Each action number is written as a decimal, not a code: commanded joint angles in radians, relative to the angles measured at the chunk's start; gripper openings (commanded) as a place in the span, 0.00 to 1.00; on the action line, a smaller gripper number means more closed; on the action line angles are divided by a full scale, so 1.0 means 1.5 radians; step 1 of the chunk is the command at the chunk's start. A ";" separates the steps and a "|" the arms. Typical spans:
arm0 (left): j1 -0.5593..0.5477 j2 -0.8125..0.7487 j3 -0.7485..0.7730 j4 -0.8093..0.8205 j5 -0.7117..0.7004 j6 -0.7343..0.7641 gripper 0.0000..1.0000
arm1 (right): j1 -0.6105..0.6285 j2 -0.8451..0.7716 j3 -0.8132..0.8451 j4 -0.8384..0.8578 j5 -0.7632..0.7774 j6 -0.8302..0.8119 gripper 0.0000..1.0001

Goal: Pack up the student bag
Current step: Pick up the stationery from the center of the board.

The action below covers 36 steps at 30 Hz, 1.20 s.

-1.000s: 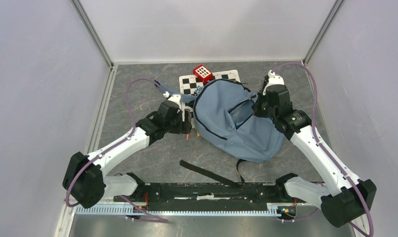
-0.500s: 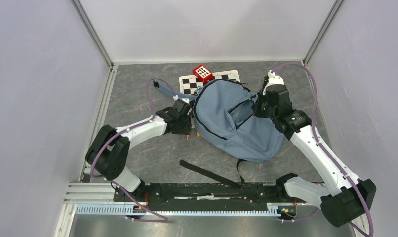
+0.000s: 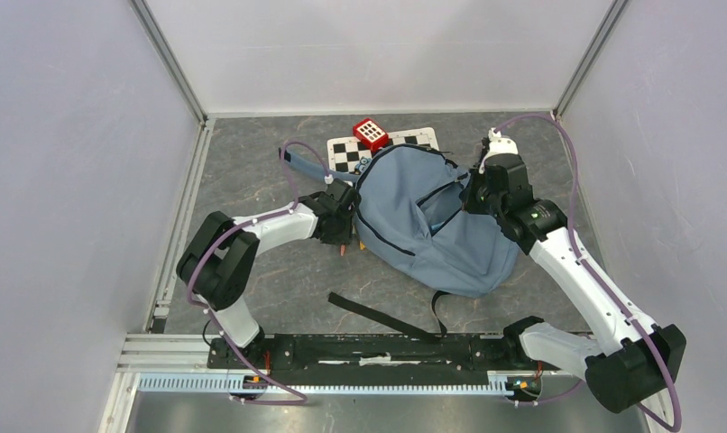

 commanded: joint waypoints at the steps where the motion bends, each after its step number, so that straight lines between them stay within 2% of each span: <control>1: 0.003 0.023 0.012 0.008 -0.009 0.005 0.42 | -0.002 -0.004 0.035 0.035 0.011 -0.002 0.00; 3: 0.003 0.024 0.008 0.010 -0.008 0.002 0.38 | -0.002 -0.003 0.036 0.035 0.012 -0.002 0.00; 12: 0.003 -0.006 -0.020 0.034 -0.032 -0.010 0.07 | -0.002 -0.009 0.032 0.038 0.016 -0.003 0.00; 14: 0.003 -0.015 -0.029 0.040 -0.033 -0.015 0.02 | -0.002 -0.008 0.033 0.037 0.017 -0.004 0.00; 20: 0.003 -0.085 -0.061 0.054 -0.032 -0.025 0.02 | -0.002 -0.012 0.030 0.038 0.019 -0.003 0.00; 23: 0.002 -0.162 -0.097 0.087 -0.009 -0.021 0.02 | -0.002 -0.012 0.031 0.038 0.019 -0.002 0.00; 26: 0.002 -0.241 -0.101 0.059 -0.032 -0.033 0.02 | -0.001 -0.012 0.031 0.041 0.018 -0.002 0.00; 31: -0.013 -0.328 -0.044 0.039 -0.023 -0.018 0.02 | -0.001 -0.024 0.020 0.058 0.022 0.000 0.00; 36: -0.071 -0.264 0.094 0.017 0.103 0.066 0.02 | -0.002 -0.020 0.021 0.059 0.015 0.000 0.00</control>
